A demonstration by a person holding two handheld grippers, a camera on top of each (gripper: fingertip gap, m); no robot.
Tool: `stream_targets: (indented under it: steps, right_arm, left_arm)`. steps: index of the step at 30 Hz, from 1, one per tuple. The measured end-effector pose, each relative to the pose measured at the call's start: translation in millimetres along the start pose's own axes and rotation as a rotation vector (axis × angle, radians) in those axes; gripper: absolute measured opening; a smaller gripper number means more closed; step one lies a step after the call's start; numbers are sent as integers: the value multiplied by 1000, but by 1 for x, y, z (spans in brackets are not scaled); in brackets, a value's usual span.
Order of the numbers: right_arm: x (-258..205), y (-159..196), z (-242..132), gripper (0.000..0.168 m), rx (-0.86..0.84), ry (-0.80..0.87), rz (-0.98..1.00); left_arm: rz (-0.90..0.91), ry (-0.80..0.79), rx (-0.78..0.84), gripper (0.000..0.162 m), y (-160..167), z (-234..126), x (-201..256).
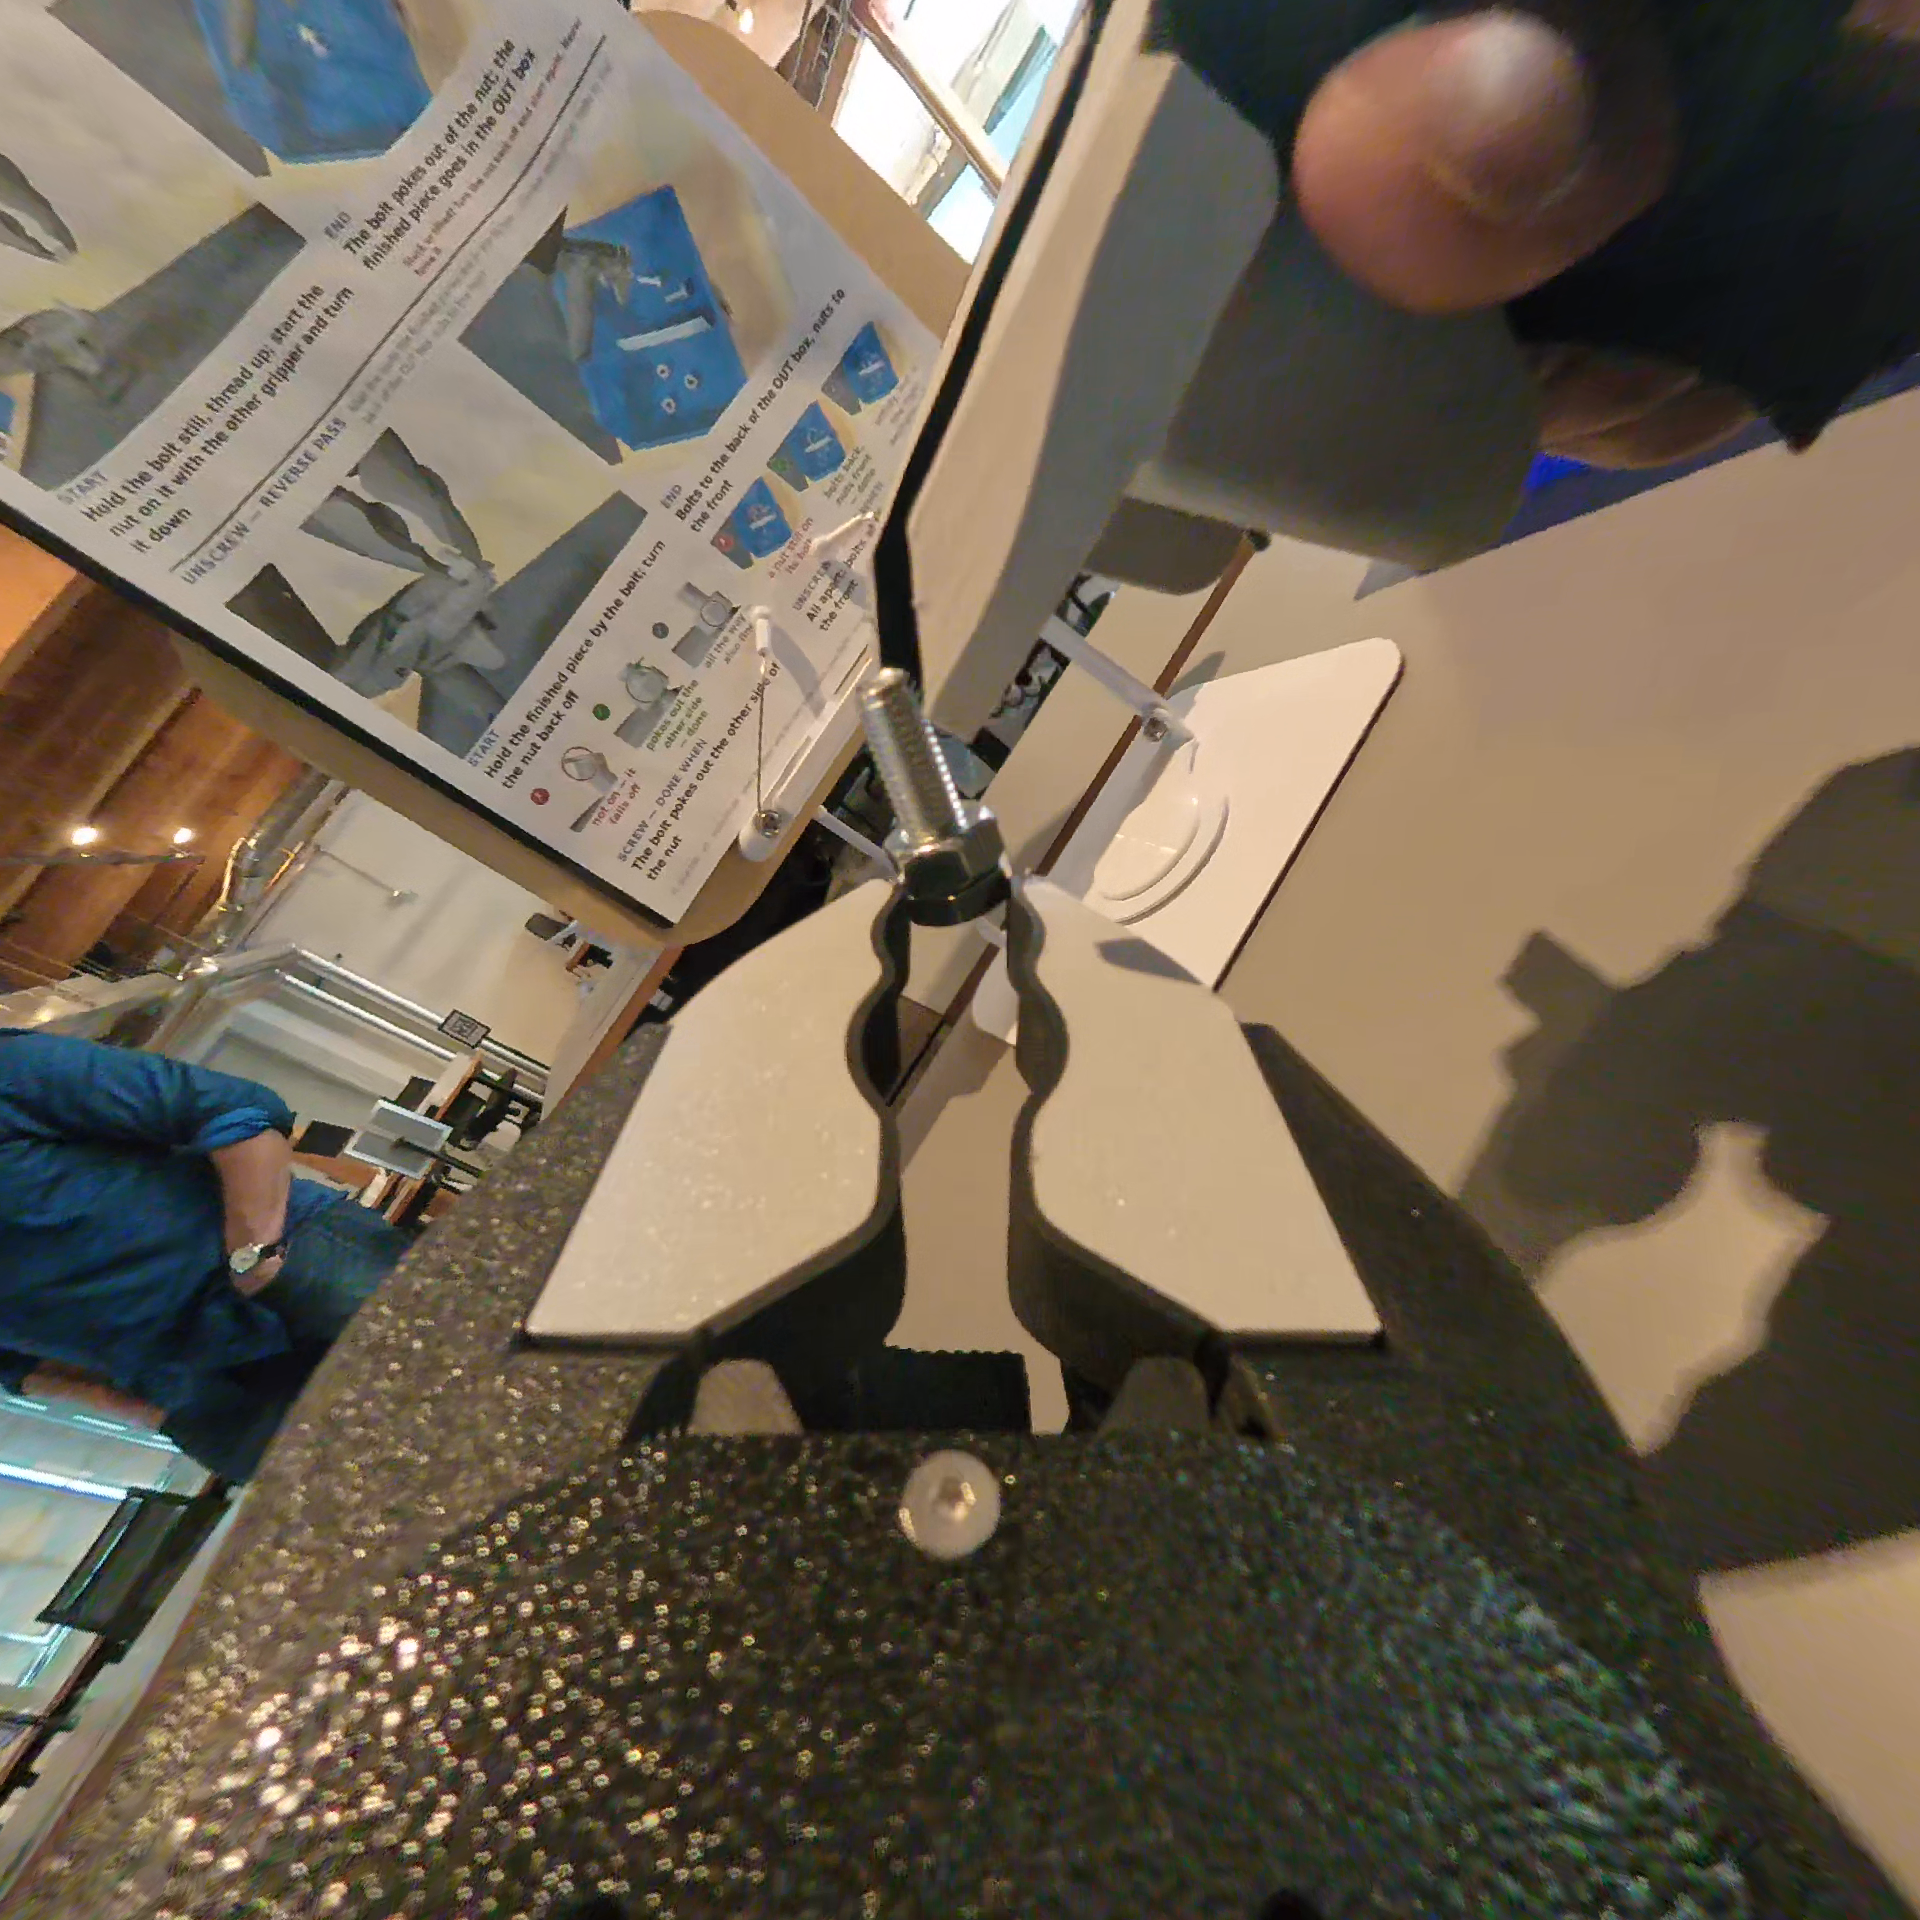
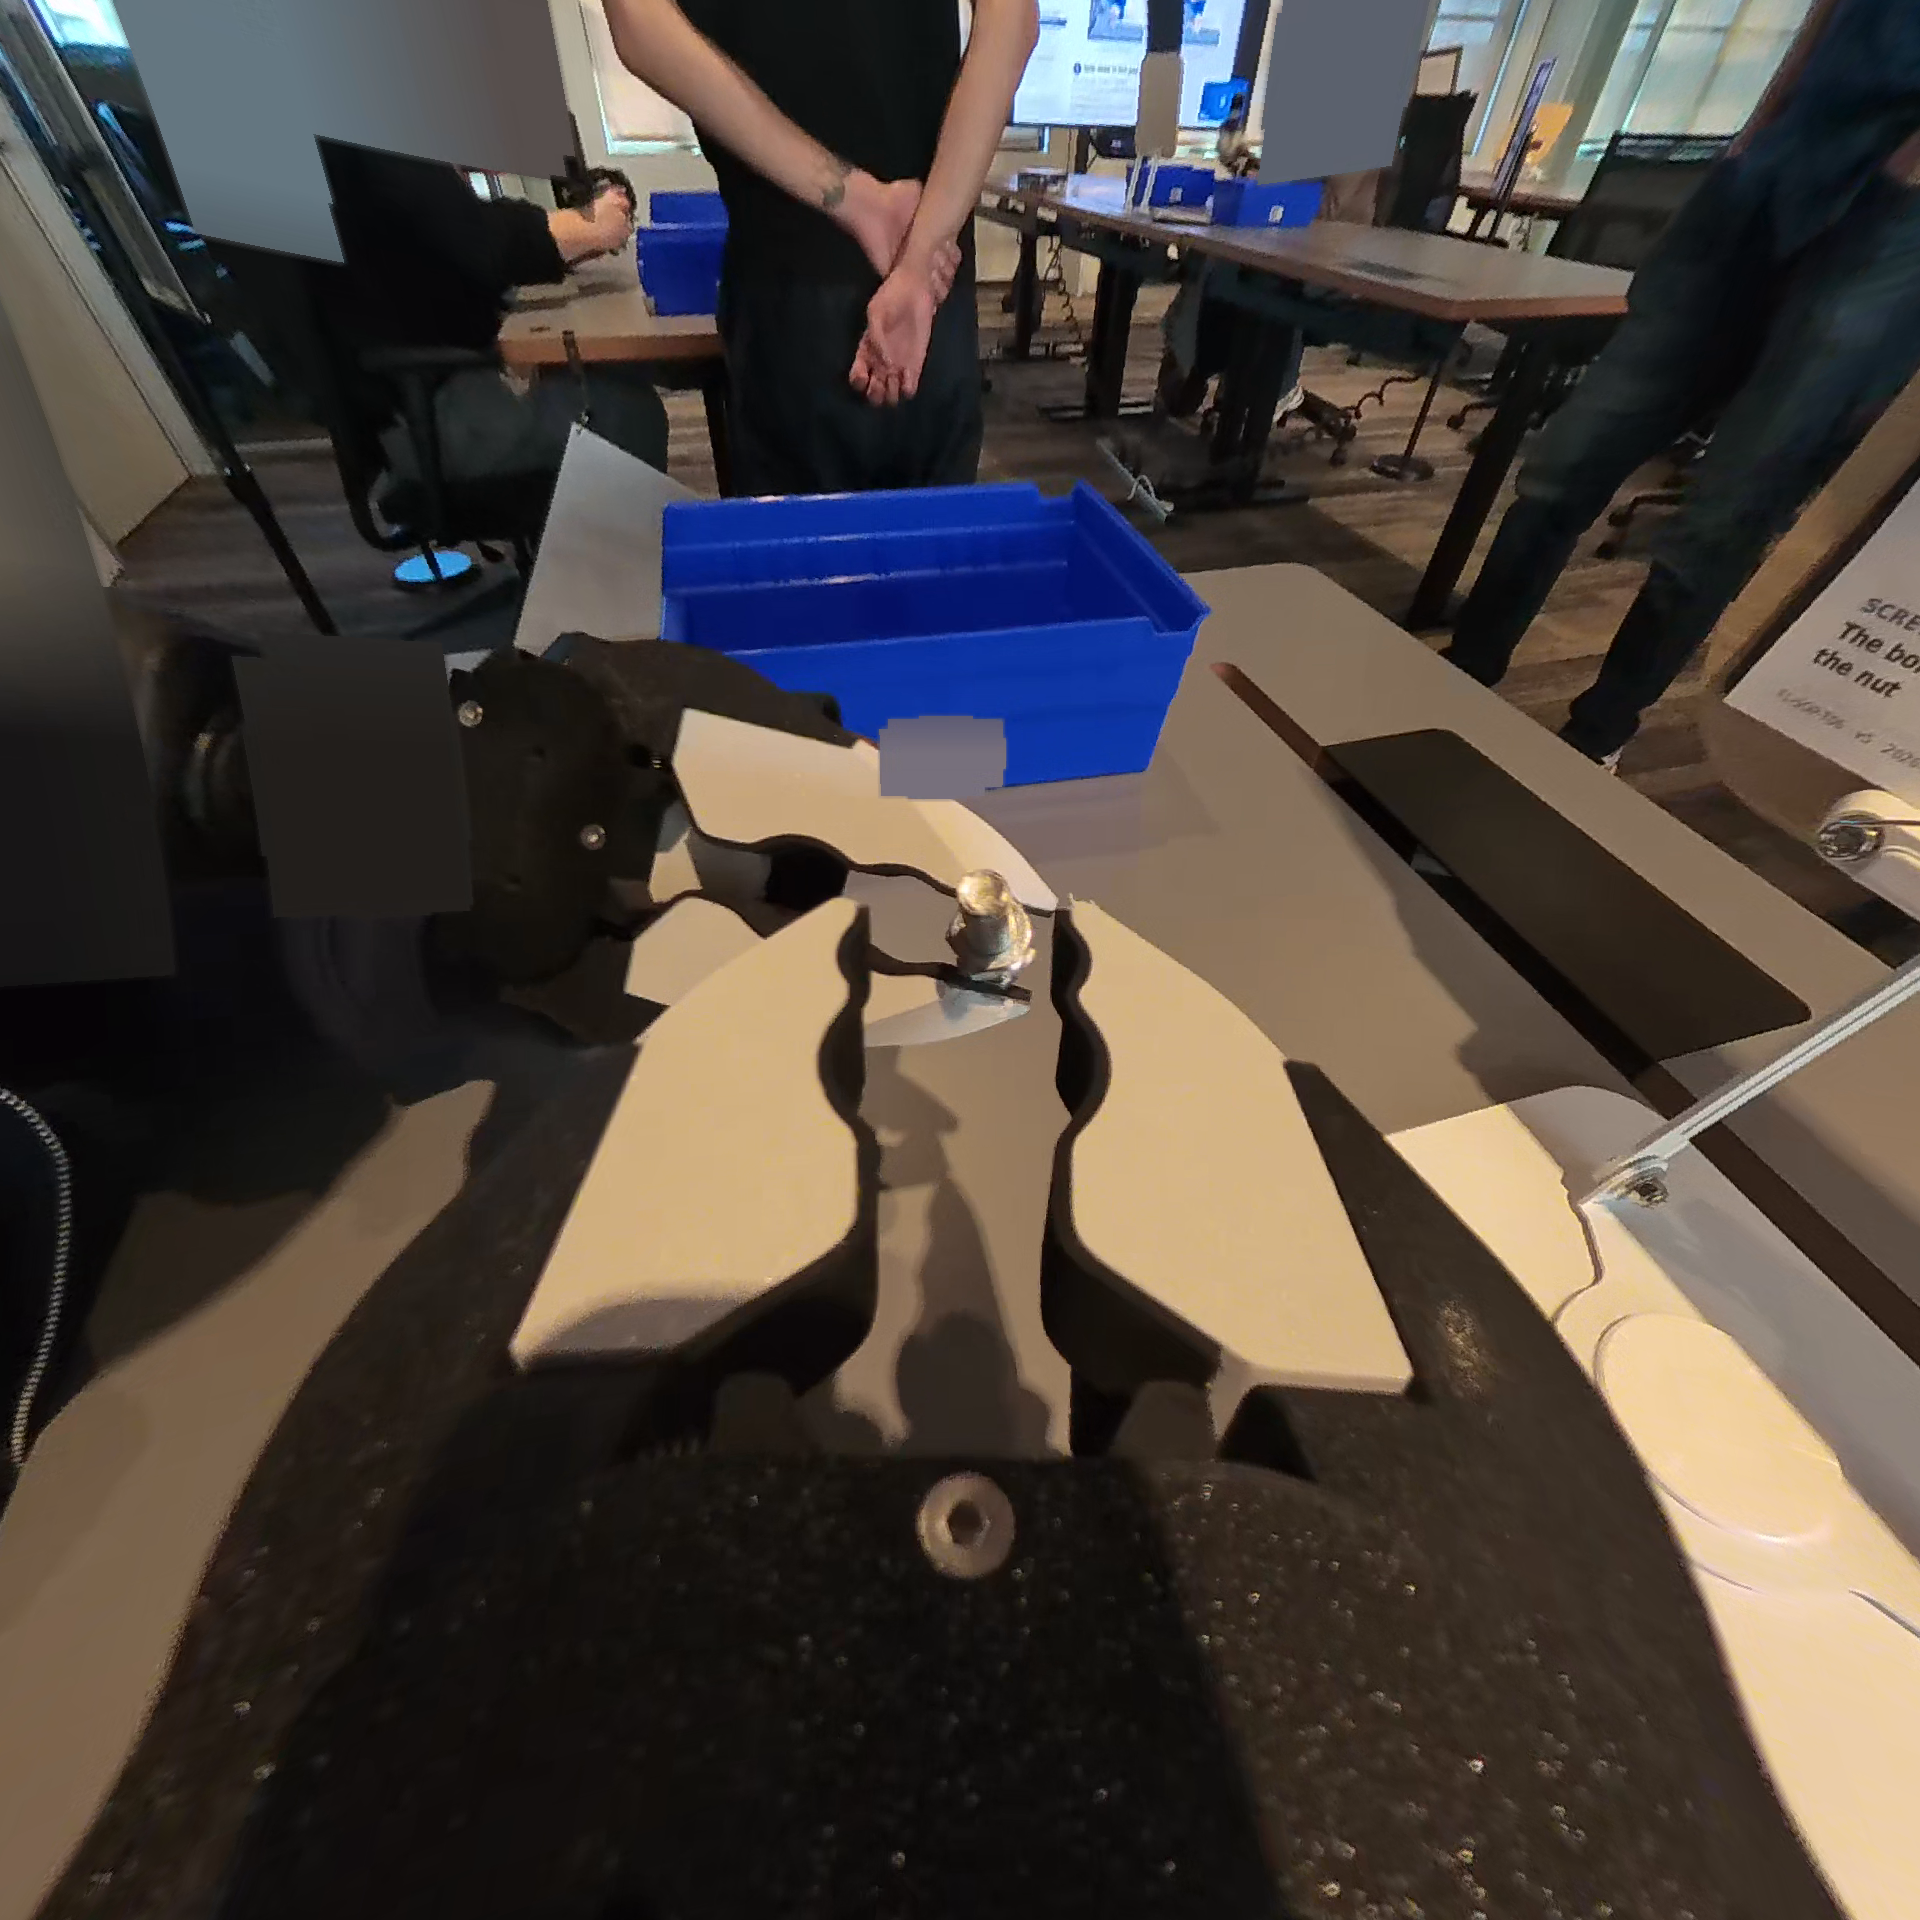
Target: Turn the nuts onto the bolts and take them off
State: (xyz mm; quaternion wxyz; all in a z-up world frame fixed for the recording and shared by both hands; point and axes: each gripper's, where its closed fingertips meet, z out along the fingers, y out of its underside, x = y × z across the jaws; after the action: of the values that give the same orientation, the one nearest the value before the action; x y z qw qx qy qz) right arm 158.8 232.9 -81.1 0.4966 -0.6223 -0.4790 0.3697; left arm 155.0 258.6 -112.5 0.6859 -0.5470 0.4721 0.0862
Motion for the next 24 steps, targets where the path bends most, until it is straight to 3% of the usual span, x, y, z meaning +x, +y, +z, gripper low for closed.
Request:
stream_targets:
  steps: [14, 24]
  right_arm:
    - [-2, -4, 4, 12, 56, -16, -3]
    - [-2, 0, 6, 10, 35, -14, 2]
  left_arm:
    - [23, 7, 20, 17, -6, -2, 4]
    - [6, 18, 29, 17, -7, -2, 6]
